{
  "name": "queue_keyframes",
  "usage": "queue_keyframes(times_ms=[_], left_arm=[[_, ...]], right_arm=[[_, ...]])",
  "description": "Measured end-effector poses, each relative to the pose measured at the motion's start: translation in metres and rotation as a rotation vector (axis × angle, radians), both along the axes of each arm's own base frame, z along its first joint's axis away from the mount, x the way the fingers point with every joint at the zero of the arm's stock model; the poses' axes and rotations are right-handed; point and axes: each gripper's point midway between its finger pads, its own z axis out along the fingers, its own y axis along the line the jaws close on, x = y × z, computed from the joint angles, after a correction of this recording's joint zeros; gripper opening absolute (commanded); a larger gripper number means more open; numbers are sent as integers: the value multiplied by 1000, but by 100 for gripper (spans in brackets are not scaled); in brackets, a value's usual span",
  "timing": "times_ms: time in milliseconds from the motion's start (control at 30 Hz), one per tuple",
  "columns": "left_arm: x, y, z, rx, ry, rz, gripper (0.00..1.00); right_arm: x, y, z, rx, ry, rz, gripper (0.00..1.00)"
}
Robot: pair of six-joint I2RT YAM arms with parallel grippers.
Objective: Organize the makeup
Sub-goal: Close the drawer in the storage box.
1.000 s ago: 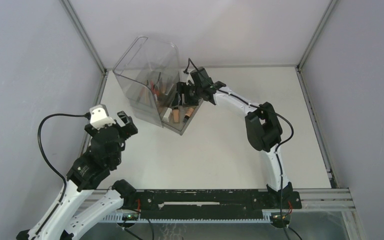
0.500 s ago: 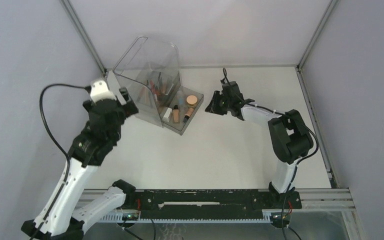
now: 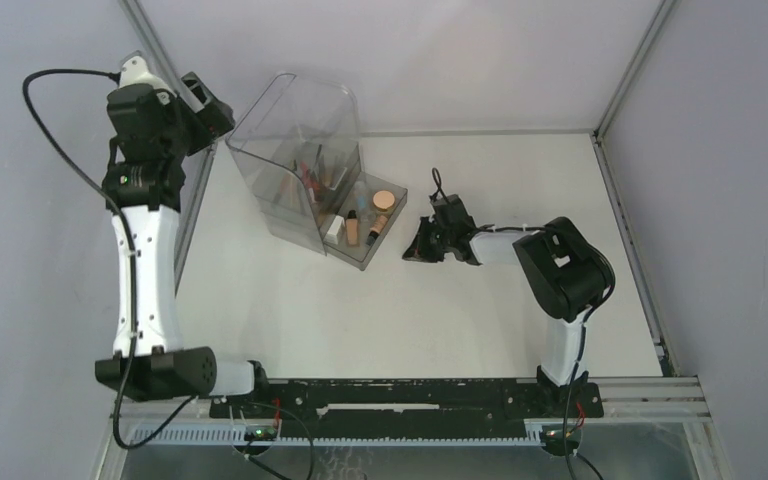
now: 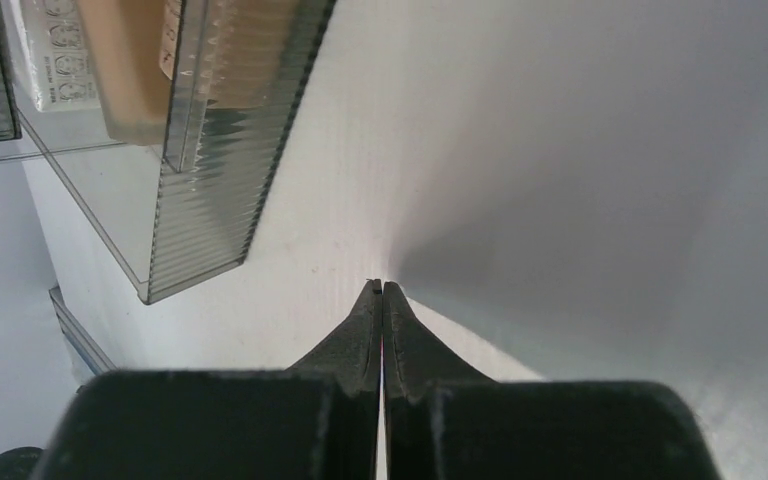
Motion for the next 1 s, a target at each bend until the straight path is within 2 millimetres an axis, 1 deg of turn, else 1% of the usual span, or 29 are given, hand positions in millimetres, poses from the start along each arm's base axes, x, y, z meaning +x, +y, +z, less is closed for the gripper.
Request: queue_keyframes(times_ms=[33, 133, 167, 200, 300, 400, 467, 533, 633, 700, 733, 833, 933, 1000], left_arm=[[10, -2, -6, -21, 18, -29, 100], [31, -6, -20, -50, 60, -92, 100], [38, -7, -23, -54, 72, -107, 100], [49, -9, -24, -56, 85, -140, 100], [62, -11, -27, -54, 105, -190, 100], [74, -20, -38, -57, 135, -269, 100], [76, -26, -53, -74, 177, -311, 100], [77, -31, -63, -92, 202, -343, 100], [75, -37, -72, -112, 223, -372, 100], [76, -38, -74, -114, 222, -378, 100], [77, -37, -74, -114, 219, -382, 100], [79, -32, -75, -114, 209, -378, 100], [80, -33, -76, -115, 207, -383, 100], [80, -33, -78, -116, 208, -384, 100]], right_arm=[[1, 3, 1, 9, -6, 2, 0], [2, 6, -1, 27, 1, -2, 0], [2, 8, -3, 37, 9, -5, 0], [2, 10, -4, 53, 16, -9, 0], [6, 21, -5, 130, 38, -17, 0], [12, 34, -5, 207, 54, -30, 0], [21, 42, -4, 245, 56, -46, 0], [33, 54, -4, 279, 54, -64, 0], [53, 75, -4, 335, 65, -82, 0], [68, 90, -2, 367, 70, -89, 0], [77, 101, -1, 383, 72, -85, 0], [101, 125, 4, 421, 54, -92, 0], [109, 138, 17, 453, 38, -85, 0], [113, 142, 26, 468, 24, -78, 0]])
